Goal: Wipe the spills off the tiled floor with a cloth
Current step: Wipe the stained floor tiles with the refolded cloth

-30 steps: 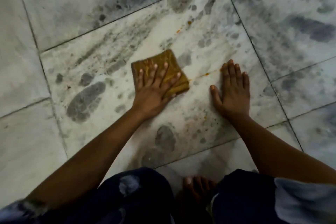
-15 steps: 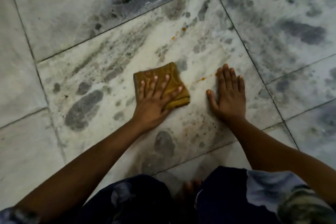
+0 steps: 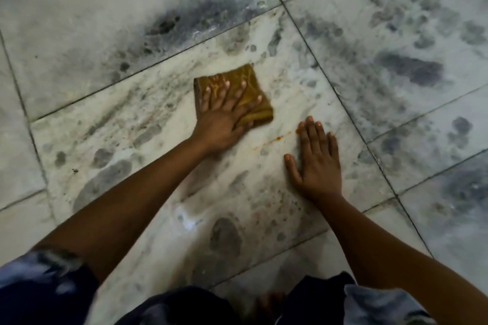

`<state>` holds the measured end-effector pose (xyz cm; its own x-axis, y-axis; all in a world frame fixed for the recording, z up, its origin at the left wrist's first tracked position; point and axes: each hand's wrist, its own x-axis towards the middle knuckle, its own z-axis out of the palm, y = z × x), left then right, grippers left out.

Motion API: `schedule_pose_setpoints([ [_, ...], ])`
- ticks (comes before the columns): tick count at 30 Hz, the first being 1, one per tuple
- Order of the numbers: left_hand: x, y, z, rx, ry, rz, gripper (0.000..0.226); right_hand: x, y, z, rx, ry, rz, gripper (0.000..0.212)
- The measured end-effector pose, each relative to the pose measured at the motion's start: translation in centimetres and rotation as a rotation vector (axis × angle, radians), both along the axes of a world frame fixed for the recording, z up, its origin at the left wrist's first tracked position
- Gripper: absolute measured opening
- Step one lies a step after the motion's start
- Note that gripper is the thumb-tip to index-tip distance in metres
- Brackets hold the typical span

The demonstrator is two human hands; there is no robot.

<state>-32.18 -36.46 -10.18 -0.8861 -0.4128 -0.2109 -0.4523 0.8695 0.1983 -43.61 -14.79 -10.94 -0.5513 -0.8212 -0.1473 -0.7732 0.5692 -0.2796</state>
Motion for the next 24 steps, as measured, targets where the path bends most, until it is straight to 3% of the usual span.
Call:
schedule_pose_setpoints([
  [2, 3.8, -0.3, 0.1, -0.038, -0.004, -0.116, 0.057, 0.0, 0.0, 0.0, -0.010, -0.008, -0.004, 0.073],
  [4, 4.8, -2.2, 0.4, -0.064, -0.040, -0.070, 0.062, 0.1, 0.0, -0.1, -0.011, -0.003, -0.001, 0.073],
  [8, -2.6, -6.0, 0.2, 0.040, -0.062, 0.162, 0.062, 0.1, 0.0, -0.1, -0.011, -0.002, 0.000, 0.072],
  [11, -7.0, -5.1, 0.0, 0.056, -0.075, 0.196, 0.061, 0.1, 0.0, -0.1, -0.011, 0.002, 0.000, 0.072],
  [16, 0.5, -0.2, -0.4, -0.070, 0.052, -0.162, 0.060, 0.0, 0.0, -0.2, -0.023, -0.006, -0.003, 0.071],
  [18, 3.6, -1.5, -0.4, -0.072, 0.049, -0.204, 0.059, 0.1, 0.1, -0.3, -0.034, -0.004, -0.007, 0.070],
  [20, 3.0, -4.2, -0.3, -0.069, 0.010, -0.119, 0.061, 0.2, 0.1, -0.4, -0.044, -0.004, -0.018, 0.070],
  [24, -5.6, -6.7, -0.6, -0.023, -0.038, 0.149, 0.059, 0.1, 0.0, -0.5, -0.055, -0.005, -0.018, 0.070],
])
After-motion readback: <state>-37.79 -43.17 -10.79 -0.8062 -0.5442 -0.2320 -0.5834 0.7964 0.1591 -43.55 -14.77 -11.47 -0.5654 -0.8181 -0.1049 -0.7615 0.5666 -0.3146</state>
